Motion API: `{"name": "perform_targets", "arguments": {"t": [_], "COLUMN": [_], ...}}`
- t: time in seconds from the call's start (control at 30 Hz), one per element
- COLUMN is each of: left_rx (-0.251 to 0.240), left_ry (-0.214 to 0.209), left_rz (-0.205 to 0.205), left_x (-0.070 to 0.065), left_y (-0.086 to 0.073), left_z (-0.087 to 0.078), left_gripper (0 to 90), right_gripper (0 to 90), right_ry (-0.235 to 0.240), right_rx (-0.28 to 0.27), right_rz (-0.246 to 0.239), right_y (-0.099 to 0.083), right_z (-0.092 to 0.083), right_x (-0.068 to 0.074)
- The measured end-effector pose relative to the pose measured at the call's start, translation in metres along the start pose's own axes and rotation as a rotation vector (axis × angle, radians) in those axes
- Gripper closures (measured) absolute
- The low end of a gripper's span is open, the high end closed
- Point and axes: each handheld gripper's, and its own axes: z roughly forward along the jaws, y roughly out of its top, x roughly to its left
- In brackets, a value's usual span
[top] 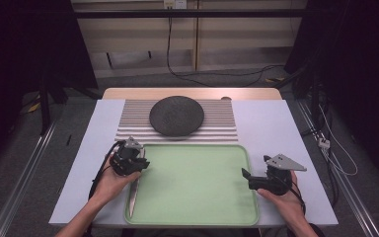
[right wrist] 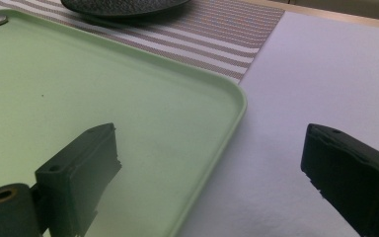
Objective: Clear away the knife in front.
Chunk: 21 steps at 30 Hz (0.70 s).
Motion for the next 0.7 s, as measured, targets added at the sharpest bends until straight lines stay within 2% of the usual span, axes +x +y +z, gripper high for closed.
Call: {"name": "perform_targets", "arguments": {"t": [0.1,0.2,0.27,0.3,0.4,0.5,0.53,0.6,0.7], "left_rx": [-0.032,-0.036,-0.038,-0.052,-0.116,-0.139,-0.139,-0.178,-0.202], "left_ry": [0.008,0.034,0.058,0.047,0.029,0.043,0.027,0.037,0.048], "left_rz": [-0.01,-0.021,-0.045,-0.044,-0.046,-0.031,-0.035,-0.031,-0.057], "left_x": [0.0,0.002,0.002,0.003,0.002,-0.001,-0.001,-0.001,0.001], "left_y": [0.001,0.003,0.006,0.008,0.009,0.008,0.008,0.006,0.004], "left_z": [0.0,0.003,0.004,0.003,-0.005,-0.011,-0.011,-0.016,-0.023], "left_gripper": [52.8,43.5,32.0,26.5,19.1,15.5,12.3,11.2,10.6], "right_gripper": [7.5,7.5,7.5,7.5,7.5,7.5,7.6,7.6,7.6], "right_ry": [0.0,0.0,-0.002,-0.002,-0.002,-0.001,0.0,0.0,-0.004], "right_rx": [0.0,-0.001,-0.001,-0.002,-0.004,-0.003,-0.002,-0.003,-0.003], "right_rz": [0.0,0.002,0.002,0.003,0.004,0.008,0.007,0.004,0.005], "right_y": [0.0,0.0,0.0,0.0,0.0,0.0,0.0,0.0,0.0], "right_z": [0.0,0.0,0.0,0.0,0.0,0.0,0.0,0.0,-0.001], "right_x": [-0.001,-0.001,-0.001,-0.001,-0.001,-0.001,-0.001,-0.001,-0.001]}}
